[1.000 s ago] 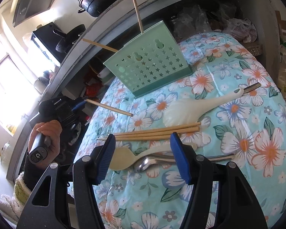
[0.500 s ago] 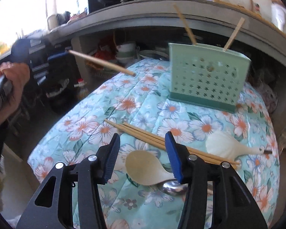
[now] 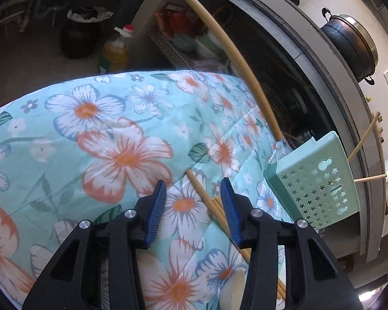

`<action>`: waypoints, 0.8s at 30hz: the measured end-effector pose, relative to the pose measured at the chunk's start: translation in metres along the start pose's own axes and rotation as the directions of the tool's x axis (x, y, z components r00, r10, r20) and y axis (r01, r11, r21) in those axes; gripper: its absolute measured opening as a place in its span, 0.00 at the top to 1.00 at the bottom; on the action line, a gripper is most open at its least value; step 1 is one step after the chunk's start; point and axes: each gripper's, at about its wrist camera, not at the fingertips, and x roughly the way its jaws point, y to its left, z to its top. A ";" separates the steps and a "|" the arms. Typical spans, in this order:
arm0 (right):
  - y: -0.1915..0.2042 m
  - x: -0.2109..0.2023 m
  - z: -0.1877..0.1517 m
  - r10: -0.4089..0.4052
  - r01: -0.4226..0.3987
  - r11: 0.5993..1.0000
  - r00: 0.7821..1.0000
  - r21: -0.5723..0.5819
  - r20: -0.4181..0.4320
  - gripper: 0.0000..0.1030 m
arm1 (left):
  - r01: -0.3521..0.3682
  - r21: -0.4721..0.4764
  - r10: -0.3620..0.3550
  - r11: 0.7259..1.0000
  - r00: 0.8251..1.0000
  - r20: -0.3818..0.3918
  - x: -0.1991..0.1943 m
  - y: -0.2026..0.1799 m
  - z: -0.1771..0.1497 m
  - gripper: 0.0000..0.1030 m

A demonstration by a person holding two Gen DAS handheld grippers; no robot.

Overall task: Organize utensils
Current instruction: 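Grasp a chopstick with the right tool while the left tool carries its chopstick up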

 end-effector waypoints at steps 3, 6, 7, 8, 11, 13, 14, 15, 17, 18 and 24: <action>-0.003 0.009 0.006 0.010 -0.010 1.000 0.999 -0.003 -0.034 0.59 | -0.003 -0.003 0.003 1.000 1.000 0.000 0.000 0.003 0.002 0.96; -0.002 0.015 0.011 0.029 -0.029 1.000 0.998 -0.007 -0.049 0.67 | -0.007 -0.004 0.007 1.000 1.000 0.003 0.000 0.003 0.002 0.96; -0.001 0.017 0.012 0.035 -0.036 0.999 0.998 -0.010 -0.051 0.71 | -0.006 -0.001 0.006 1.000 1.000 0.004 0.000 0.003 0.001 0.96; 0.000 0.018 0.013 0.043 -0.043 0.999 0.998 -0.013 -0.052 0.74 | -0.006 0.001 0.006 1.000 1.000 0.004 0.000 0.003 0.001 0.96; 0.003 0.020 0.014 0.059 -0.059 0.998 0.997 -0.013 -0.050 0.88 | -0.005 0.008 0.005 1.000 1.000 0.005 0.000 0.002 0.000 0.96; 0.005 0.021 0.015 0.052 -0.053 0.998 0.998 -0.015 -0.042 0.89 | -0.007 0.012 0.007 1.000 1.000 0.007 -0.001 0.001 -0.001 0.96; 0.005 0.020 0.015 0.050 -0.050 0.999 0.998 -0.014 -0.038 0.89 | -0.008 0.013 0.007 1.000 1.000 0.008 -0.002 0.000 -0.001 0.96; 0.004 0.019 0.015 0.048 -0.049 0.999 0.998 -0.012 -0.032 0.90 | -0.009 0.013 0.009 1.000 1.000 0.010 -0.002 0.000 -0.001 0.96; 0.002 0.012 0.015 0.037 -0.038 0.999 0.999 -0.010 -0.010 0.90 | -0.009 0.014 0.009 1.000 1.000 0.014 -0.003 -0.001 0.000 0.96; 0.000 0.008 0.015 0.035 -0.035 0.999 0.999 -0.005 0.001 0.91 | -0.009 0.016 0.008 1.000 1.000 0.017 -0.003 -0.002 0.000 0.96; -0.034 -0.027 0.012 0.021 -0.030 0.995 0.995 0.091 0.095 0.92 | 0.028 0.024 -0.029 0.999 0.999 0.030 -0.007 -0.013 0.002 0.96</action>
